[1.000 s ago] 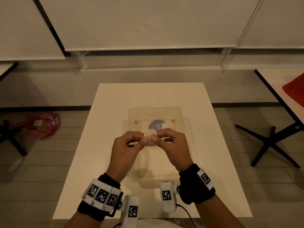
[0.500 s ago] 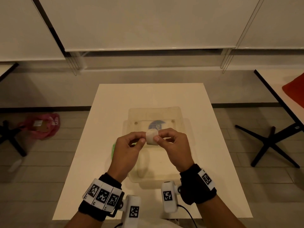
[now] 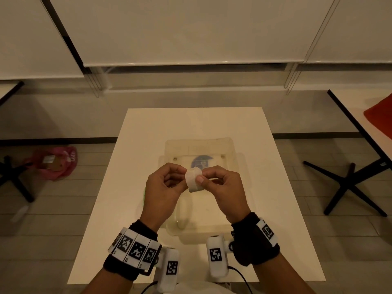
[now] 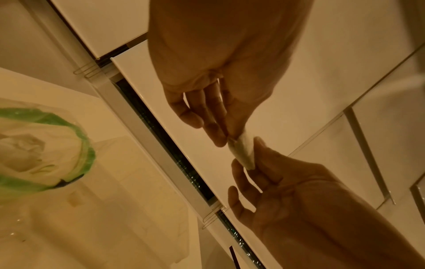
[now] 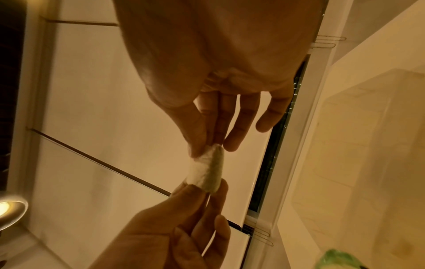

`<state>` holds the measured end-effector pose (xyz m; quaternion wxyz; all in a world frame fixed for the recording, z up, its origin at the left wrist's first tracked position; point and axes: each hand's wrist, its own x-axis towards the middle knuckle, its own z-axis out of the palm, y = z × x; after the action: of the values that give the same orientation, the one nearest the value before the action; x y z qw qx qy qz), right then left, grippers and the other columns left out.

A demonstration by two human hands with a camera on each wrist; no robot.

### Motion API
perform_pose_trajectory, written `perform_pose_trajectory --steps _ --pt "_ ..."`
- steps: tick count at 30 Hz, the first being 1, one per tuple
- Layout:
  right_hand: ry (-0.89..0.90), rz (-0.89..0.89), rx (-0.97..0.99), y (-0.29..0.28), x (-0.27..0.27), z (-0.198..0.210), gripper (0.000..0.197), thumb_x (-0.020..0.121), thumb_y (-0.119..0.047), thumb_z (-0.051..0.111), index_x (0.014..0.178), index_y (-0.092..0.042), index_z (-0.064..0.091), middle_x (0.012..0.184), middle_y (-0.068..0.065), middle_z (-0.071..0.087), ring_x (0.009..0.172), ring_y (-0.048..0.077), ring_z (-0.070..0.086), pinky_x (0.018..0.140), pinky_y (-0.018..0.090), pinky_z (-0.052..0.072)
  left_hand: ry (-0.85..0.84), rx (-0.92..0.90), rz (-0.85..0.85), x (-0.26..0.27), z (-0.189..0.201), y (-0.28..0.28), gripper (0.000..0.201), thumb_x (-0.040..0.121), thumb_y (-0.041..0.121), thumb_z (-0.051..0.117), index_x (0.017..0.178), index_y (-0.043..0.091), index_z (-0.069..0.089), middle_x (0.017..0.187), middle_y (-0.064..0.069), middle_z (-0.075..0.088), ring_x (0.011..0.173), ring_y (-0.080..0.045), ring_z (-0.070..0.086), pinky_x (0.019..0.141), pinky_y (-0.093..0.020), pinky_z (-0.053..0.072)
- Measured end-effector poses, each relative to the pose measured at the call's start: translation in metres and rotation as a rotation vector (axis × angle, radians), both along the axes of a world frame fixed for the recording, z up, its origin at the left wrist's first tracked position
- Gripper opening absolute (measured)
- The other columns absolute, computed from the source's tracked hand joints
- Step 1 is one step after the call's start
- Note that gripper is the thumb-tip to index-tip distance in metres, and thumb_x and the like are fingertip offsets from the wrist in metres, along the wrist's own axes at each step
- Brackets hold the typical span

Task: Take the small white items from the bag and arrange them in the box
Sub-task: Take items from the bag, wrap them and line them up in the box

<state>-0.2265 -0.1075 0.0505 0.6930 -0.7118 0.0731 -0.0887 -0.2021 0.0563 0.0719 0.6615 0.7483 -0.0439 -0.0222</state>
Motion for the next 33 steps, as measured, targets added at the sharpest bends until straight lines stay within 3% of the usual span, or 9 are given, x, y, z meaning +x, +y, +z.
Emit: perform_pose_trajectory --steps 6,11,13,16,20,23,25,29,33 --pt "0.029 0.070 -0.030 -0.002 -0.002 0.007 0.001 0.083 -0.018 0.078 0.083 -0.017 0.078 0.097 -0.007 0.075 0.101 0.015 0.068 0.093 0.057 0.048 0.035 0.013 0.011 0.001 -0.001 -0.001 0.025 0.075 0.010 0.085 0.095 0.015 0.071 0.080 -0.006 0.075 0.075 -0.020 0.072 0.074 -0.033 0.059" --pt "0.048 0.012 0.014 -0.002 -0.002 0.006 0.007 0.081 -0.021 0.079 0.086 -0.016 0.078 0.089 -0.001 0.077 0.094 0.022 0.071 0.092 0.061 0.048 0.024 0.023 -0.007 0.001 -0.001 -0.002 0.018 0.088 0.002 0.072 0.100 0.015 0.071 0.078 -0.005 0.076 0.073 -0.016 0.070 0.073 -0.033 0.057" --pt "0.059 -0.005 0.009 -0.002 -0.002 0.006 0.007 0.081 -0.019 0.080 0.086 -0.015 0.078 0.088 -0.002 0.076 0.090 0.020 0.070 0.092 0.060 0.049 0.023 0.005 -0.020 0.001 0.001 -0.002 0.019 0.094 0.001 0.064 0.103 0.016 0.071 0.086 -0.004 0.076 0.080 -0.014 0.070 0.075 -0.027 0.055" --pt "0.067 0.004 -0.024 -0.002 -0.003 0.010 0.006 0.080 -0.016 0.081 0.085 -0.014 0.077 0.085 -0.004 0.076 0.087 0.015 0.070 0.091 0.053 0.050 0.028 0.003 -0.061 0.001 0.005 -0.002 0.014 0.097 0.015 0.062 0.105 0.019 0.073 0.101 0.004 0.075 0.092 -0.013 0.070 0.078 -0.021 0.052" --pt "0.037 0.022 -0.034 0.002 -0.006 0.016 0.013 0.080 -0.017 0.081 0.089 -0.014 0.073 0.087 -0.004 0.075 0.086 0.011 0.069 0.087 0.042 0.049 0.006 0.083 -0.085 0.002 0.004 -0.001 0.005 0.092 0.023 0.071 0.093 0.020 0.075 0.095 0.004 0.076 0.093 -0.015 0.071 0.089 -0.044 0.056" --pt "0.040 0.032 0.067 0.004 -0.006 0.018 0.039 0.080 -0.020 0.082 0.110 -0.014 0.057 0.095 0.002 0.073 0.093 0.016 0.069 0.088 0.050 0.051 0.013 0.074 -0.079 0.002 0.002 -0.003 0.006 0.089 0.025 0.074 0.090 0.020 0.076 0.090 0.001 0.076 0.093 -0.019 0.071 0.091 -0.050 0.055" --pt "0.054 0.068 0.067 0.003 -0.006 0.016 0.044 0.082 -0.019 0.078 0.118 -0.018 0.053 0.094 0.007 0.074 0.095 0.022 0.070 0.092 0.056 0.051 0.024 0.051 -0.083 0.001 0.002 -0.003 0.005 0.089 0.023 0.074 0.090 0.019 0.077 0.089 0.000 0.076 0.092 -0.021 0.071 0.091 -0.048 0.055" --pt "0.084 0.104 -0.015 -0.004 -0.008 0.013 0.035 0.081 -0.016 0.075 0.112 -0.023 0.061 0.086 0.008 0.074 0.090 0.025 0.069 0.095 0.059 0.046 0.045 0.008 -0.053 0.002 -0.001 -0.001 0.005 0.090 0.017 0.073 0.087 0.017 0.076 0.086 -0.002 0.076 0.084 -0.017 0.070 0.083 -0.038 0.056" --pt "0.070 0.136 -0.052 -0.007 -0.007 0.018 0.029 0.081 -0.019 0.076 0.108 -0.023 0.067 0.088 0.000 0.074 0.091 0.018 0.069 0.094 0.052 0.048 0.059 0.005 -0.052 0.000 -0.002 0.000 0.007 0.091 0.017 0.072 0.086 0.014 0.076 0.084 -0.003 0.075 0.079 -0.015 0.068 0.079 -0.034 0.054"
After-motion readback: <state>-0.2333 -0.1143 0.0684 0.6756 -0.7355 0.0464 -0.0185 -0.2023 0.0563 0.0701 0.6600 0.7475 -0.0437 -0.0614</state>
